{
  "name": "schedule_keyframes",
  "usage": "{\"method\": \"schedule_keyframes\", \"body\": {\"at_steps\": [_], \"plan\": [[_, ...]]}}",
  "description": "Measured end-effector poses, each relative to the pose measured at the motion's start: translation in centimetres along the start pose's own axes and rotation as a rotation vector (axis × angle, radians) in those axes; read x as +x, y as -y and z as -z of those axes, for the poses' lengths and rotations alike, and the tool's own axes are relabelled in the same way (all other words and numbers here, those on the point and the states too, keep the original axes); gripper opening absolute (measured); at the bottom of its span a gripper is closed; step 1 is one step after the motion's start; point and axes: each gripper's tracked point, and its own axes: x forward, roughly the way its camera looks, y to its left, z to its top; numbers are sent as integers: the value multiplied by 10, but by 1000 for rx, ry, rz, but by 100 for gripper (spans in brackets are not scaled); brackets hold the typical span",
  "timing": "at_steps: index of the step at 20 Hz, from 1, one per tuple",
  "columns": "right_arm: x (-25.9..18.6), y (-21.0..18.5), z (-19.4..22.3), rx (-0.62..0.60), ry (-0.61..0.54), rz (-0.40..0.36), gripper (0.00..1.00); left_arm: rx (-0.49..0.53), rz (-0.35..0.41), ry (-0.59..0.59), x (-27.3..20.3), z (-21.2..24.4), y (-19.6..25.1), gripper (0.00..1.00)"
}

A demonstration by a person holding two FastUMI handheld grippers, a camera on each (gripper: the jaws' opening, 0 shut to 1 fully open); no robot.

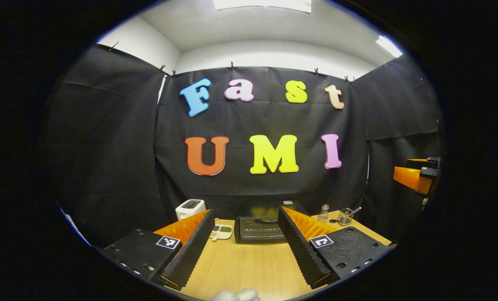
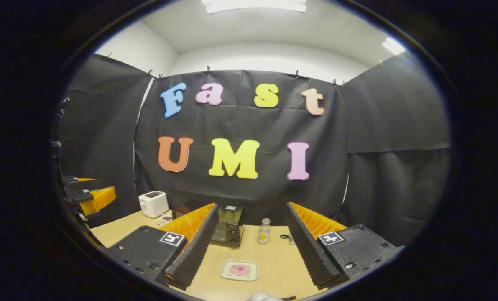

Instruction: Open the electric oven with the left hand, put the food in, and close the electric oven.

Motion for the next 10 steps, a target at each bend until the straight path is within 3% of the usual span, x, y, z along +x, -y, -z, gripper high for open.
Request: {"method": "schedule_keyframes", "body": {"at_steps": [4, 10], "plan": [[-9, 19, 4, -11, -23, 35, 97, -11, 57, -6, 39, 18, 30, 96], [-6, 65, -2, -21, -44, 104, 97, -35, 102, -16, 141, 47, 68, 96]]}}
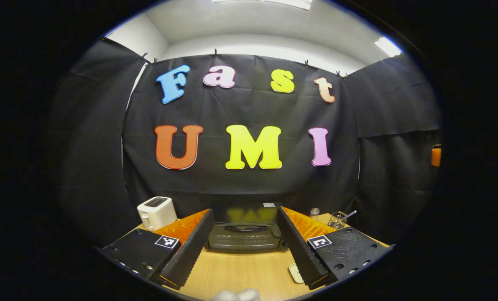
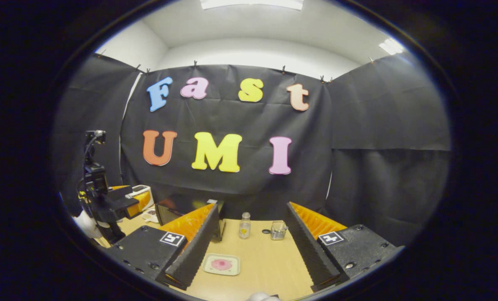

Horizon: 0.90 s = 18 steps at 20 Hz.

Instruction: Open the electric oven with the left hand, put the food in, and close the electric oven.

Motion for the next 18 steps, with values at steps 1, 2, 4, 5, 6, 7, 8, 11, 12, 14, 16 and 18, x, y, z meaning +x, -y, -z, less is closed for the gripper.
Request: {"method": "schedule_keyframes", "body": {"at_steps": [1, 2, 4, 5, 6, 7, 8, 11, 12, 14, 16, 18], "plan": [[2, 8, 1, -7, -5, 17, 97, 5, -7, -12, 19, 8, 0, 96], [4, 15, 2, -16, -9, 32, 97, 3, -14, -26, 37, 18, 0, 96], [7, 28, 2, -41, -14, 64, 97, 7, -26, -39, 71, 33, 0, 96], [8, 32, 3, -44, -19, 74, 97, 4, -29, -56, 87, 45, 0, 96], [10, 36, 6, -38, -30, 84, 97, 0, -33, -80, 103, 58, -1, 96], [12, 40, 9, -33, -39, 94, 97, -6, -38, -101, 114, 70, -1, 96], [14, 45, 13, -34, -48, 107, 100, -15, -37, -122, 124, 81, -1, 96], [18, 56, 31, -23, -101, 134, 97, -15, -38, -181, 152, 116, 0, 96], [18, 59, 35, -17, -110, 138, 97, -12, -36, -189, 160, 123, 1, 96], [22, 62, 42, -14, -130, 145, 97, 1, -33, -231, 172, 143, 2, 96], [26, 63, 45, -10, -142, 142, 97, 17, -40, -252, 176, 154, -2, 97], [32, 60, 47, -3, -151, 125, 98, 44, -53, -247, 181, 156, -7, 96]]}}
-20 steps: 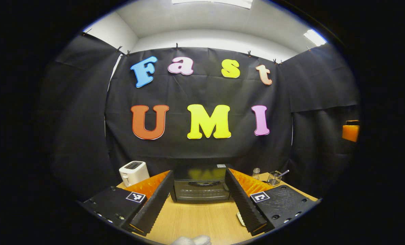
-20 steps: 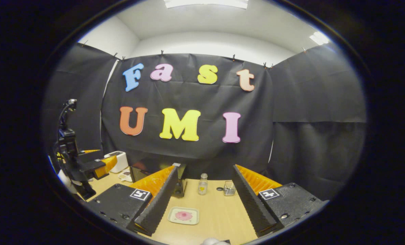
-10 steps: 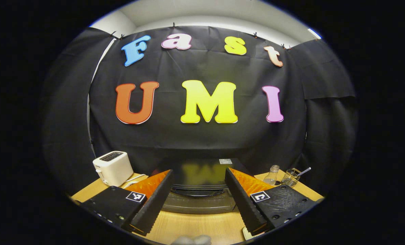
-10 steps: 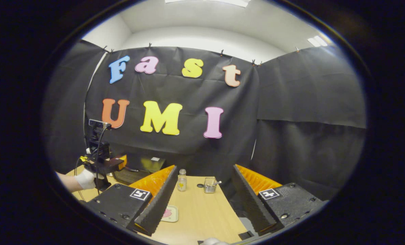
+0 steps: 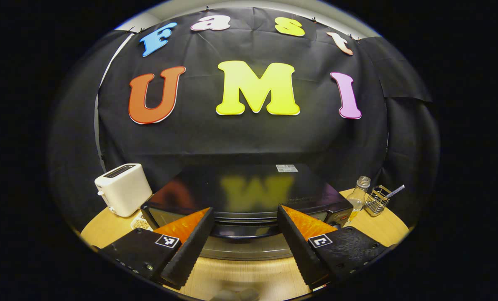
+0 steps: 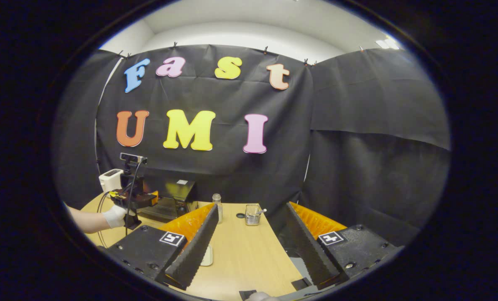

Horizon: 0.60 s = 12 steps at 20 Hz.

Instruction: Open the electric oven with the left hand, put the food in, and close the electric oven.

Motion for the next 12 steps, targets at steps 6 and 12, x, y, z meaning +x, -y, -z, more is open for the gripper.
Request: {"method": "schedule_keyframes", "body": {"at_steps": [6, 12], "plan": [[16, -37, -15, 20, -29, -134, 98, -16, 9, -22, -4, 4, -1, 97], [24, -83, -70, -113, 114, -272, 98, -28, -5, -29, -18, 10, -2, 97]]}}
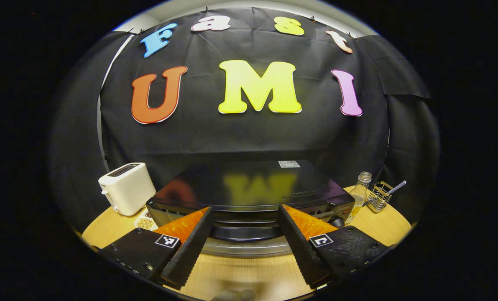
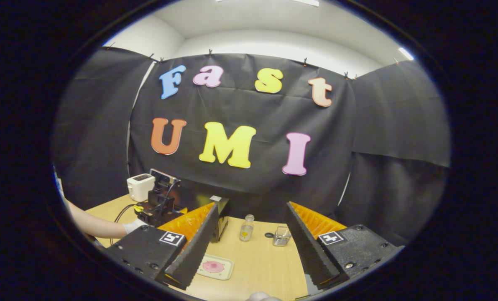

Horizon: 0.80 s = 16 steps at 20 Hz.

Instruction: Open the electric oven with the left hand, put the food in, and close the electric oven.

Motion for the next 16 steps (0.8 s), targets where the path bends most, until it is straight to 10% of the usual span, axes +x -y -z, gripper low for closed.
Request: {"method": "schedule_keyframes", "body": {"at_steps": [16], "plan": [[-57, -10, -3, 8, 31, -20, 100, 36, -22, -98, -54, 59, -10, 96]]}}
